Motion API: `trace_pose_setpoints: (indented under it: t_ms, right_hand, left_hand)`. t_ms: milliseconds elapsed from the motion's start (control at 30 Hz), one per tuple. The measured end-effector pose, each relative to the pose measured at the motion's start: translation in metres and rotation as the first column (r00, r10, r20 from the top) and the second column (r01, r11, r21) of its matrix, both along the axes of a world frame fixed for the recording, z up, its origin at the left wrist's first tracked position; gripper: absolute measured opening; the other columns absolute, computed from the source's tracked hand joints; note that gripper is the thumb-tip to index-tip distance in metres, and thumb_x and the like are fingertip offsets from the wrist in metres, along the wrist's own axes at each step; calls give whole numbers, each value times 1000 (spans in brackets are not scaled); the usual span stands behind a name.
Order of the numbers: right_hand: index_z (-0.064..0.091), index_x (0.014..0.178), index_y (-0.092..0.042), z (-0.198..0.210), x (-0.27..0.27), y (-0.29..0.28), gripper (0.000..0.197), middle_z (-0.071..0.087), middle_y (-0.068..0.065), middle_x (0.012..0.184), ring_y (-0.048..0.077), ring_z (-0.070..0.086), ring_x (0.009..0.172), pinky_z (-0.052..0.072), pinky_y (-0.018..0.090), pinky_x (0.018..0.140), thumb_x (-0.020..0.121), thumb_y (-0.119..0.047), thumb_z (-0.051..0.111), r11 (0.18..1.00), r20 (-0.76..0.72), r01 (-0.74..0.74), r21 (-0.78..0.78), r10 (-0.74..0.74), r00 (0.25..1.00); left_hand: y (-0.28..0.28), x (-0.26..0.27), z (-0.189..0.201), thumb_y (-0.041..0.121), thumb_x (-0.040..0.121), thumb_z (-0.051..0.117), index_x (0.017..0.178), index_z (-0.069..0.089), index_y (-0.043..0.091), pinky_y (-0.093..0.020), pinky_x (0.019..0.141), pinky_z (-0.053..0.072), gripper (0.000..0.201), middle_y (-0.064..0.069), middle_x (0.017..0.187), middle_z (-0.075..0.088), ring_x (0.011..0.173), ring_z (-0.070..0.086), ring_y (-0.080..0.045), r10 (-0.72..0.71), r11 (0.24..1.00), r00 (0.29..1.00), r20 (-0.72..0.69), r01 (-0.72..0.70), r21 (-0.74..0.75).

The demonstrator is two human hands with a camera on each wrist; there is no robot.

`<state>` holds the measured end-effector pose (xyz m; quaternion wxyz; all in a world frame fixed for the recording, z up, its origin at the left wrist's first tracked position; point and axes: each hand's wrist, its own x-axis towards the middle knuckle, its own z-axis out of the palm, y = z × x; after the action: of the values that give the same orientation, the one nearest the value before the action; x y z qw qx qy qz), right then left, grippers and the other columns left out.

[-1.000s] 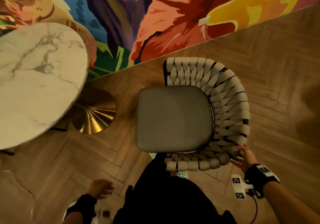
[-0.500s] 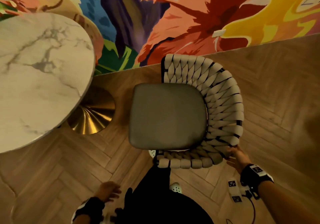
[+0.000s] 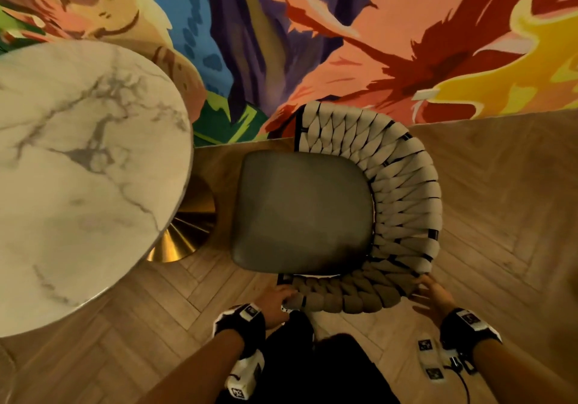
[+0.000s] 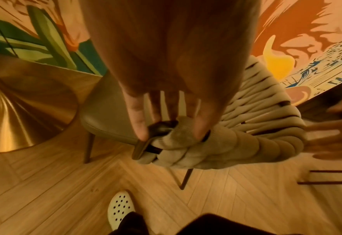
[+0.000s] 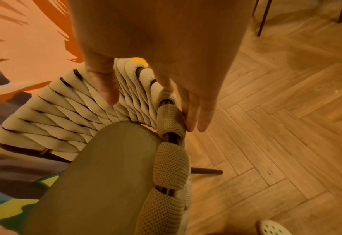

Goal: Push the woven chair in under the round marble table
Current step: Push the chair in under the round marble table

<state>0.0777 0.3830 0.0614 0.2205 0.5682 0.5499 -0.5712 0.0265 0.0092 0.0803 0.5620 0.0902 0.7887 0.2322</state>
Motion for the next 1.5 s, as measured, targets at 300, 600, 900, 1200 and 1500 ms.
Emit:
trace_pose_setpoints:
  t_ms: [300, 600, 900, 1200, 1500]
  right_hand:
    - [38, 144, -23, -6, -100, 3, 66, 52, 17, 135, 32, 55, 101, 44, 45, 85, 82, -29, 61, 996, -35, -73, -53, 71, 997]
    - [44, 139, -18, -3, -179, -8, 57, 60, 11, 118, 30, 57, 104, 45, 44, 84, 85, -24, 60, 974, -83, -198, -108, 190, 978]
    - [37, 140, -19, -13, -235, -36, 86, 54, 17, 133, 24, 58, 101, 47, 36, 76, 64, -42, 67, 946, -120, -281, -159, 264, 957]
    - [48, 132, -11, 0, -227, -69, 40, 57, 15, 124, 24, 59, 99, 38, 46, 100, 100, -34, 38, 919, -91, -343, -194, 332, 939]
    - [14, 151, -32, 20, -199, -91, 67, 56, 7, 118, 35, 54, 113, 43, 52, 98, 96, -10, 45, 880, -13, -360, -311, 375, 927]
  left_hand:
    - [8, -67, 16, 5, 90, 47, 146, 35, 16, -31, 109, 35, 59, -11, 152, 37, 137, 40, -28, 309, 951, 950, 49, -310, -3]
    - [8, -126, 10, -2, 87, 37, 141, 40, 22, -28, 65, 46, 60, -10, 135, 45, 96, 58, -24, 508, 857, 861, 12, -504, -108]
    - [-13, -149, -4, -1, 86, 36, 140, 41, 20, -37, 75, 53, 58, -14, 140, 44, 109, 58, -32, 628, 753, 770, -113, -638, -163]
    - [-52, -137, -15, -4, 80, 39, 132, 48, 17, -38, 85, 50, 57, -12, 135, 48, 115, 55, -36, 704, 679, 704, -93, -706, -200]
    - [-89, -112, -26, 6, 82, 48, 104, 57, 16, -28, 57, 48, 26, -12, 105, 59, 75, 58, -25, 790, 592, 613, -21, -771, -236]
